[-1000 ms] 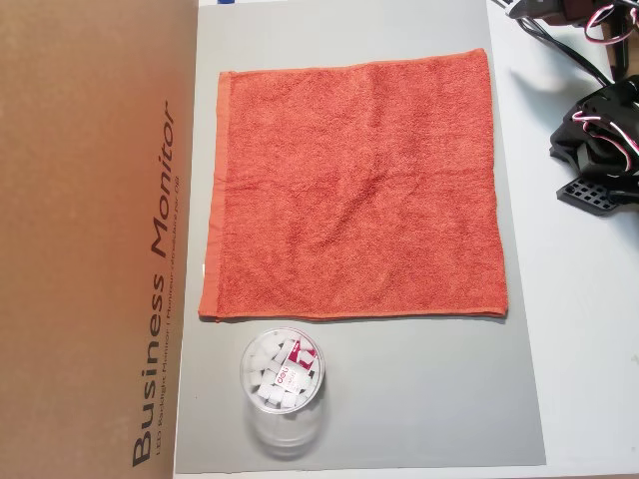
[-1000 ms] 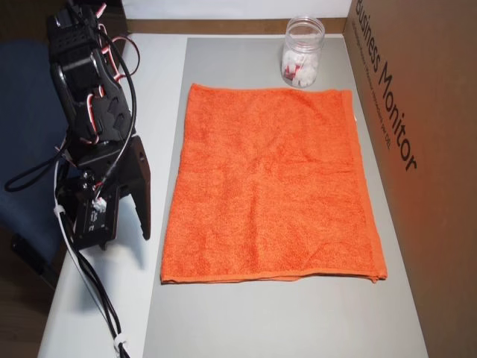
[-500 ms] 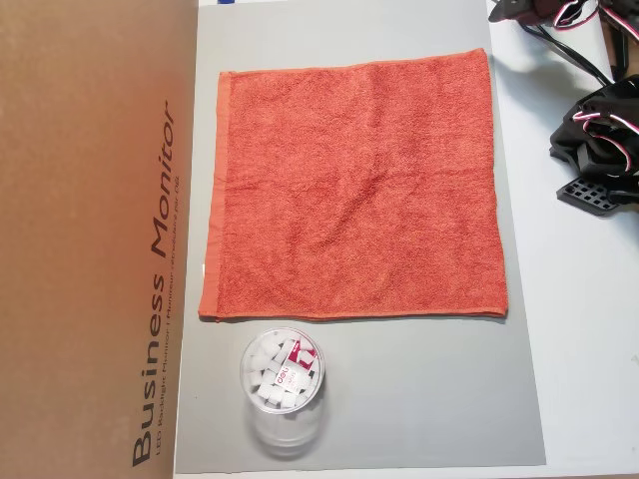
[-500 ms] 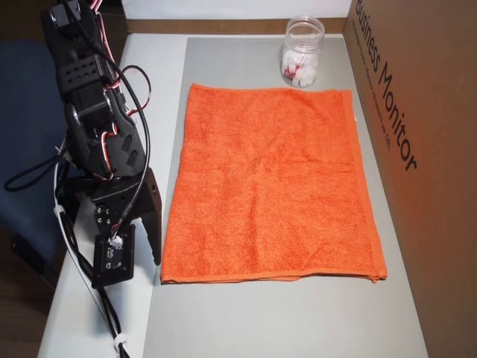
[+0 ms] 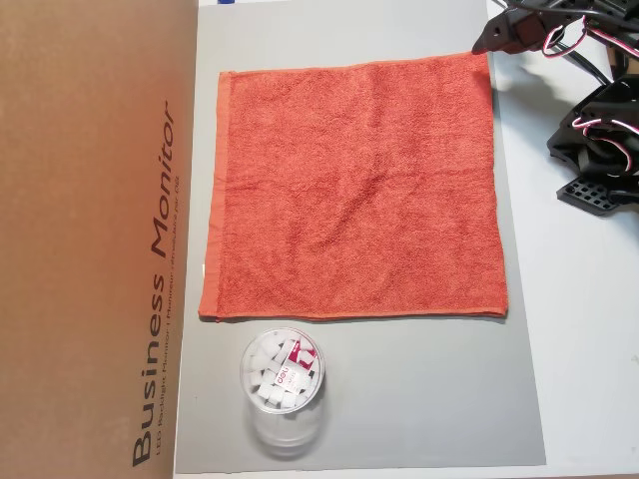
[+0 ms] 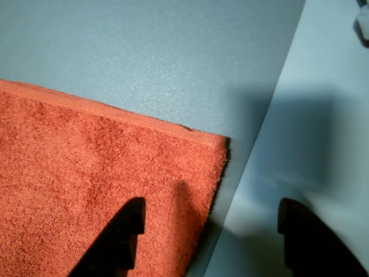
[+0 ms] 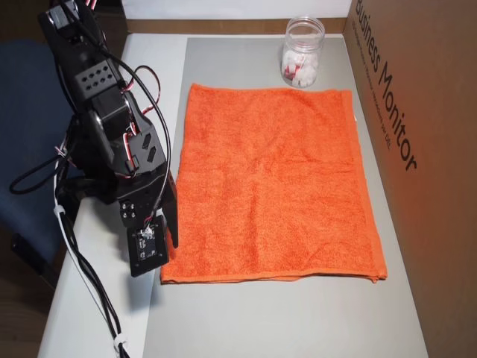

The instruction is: Fold the blanket.

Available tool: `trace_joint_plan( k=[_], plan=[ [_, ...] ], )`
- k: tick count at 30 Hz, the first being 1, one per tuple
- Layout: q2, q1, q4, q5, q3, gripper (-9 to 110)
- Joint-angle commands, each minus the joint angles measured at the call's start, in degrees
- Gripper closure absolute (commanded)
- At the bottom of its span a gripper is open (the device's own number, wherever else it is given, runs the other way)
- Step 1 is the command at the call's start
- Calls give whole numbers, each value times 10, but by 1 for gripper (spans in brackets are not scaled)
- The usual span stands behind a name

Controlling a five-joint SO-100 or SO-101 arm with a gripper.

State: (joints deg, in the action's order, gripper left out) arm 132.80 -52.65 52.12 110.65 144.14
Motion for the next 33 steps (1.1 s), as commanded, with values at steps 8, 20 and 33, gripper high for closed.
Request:
trace_joint_plan(
  k=[8, 20, 33],
  plan=[
    [-2, -8, -15, -62, 15, 78],
    [-2, -8, -169, -105, 94, 78],
    [-107, -6, -213, -105, 93, 78]
  ],
)
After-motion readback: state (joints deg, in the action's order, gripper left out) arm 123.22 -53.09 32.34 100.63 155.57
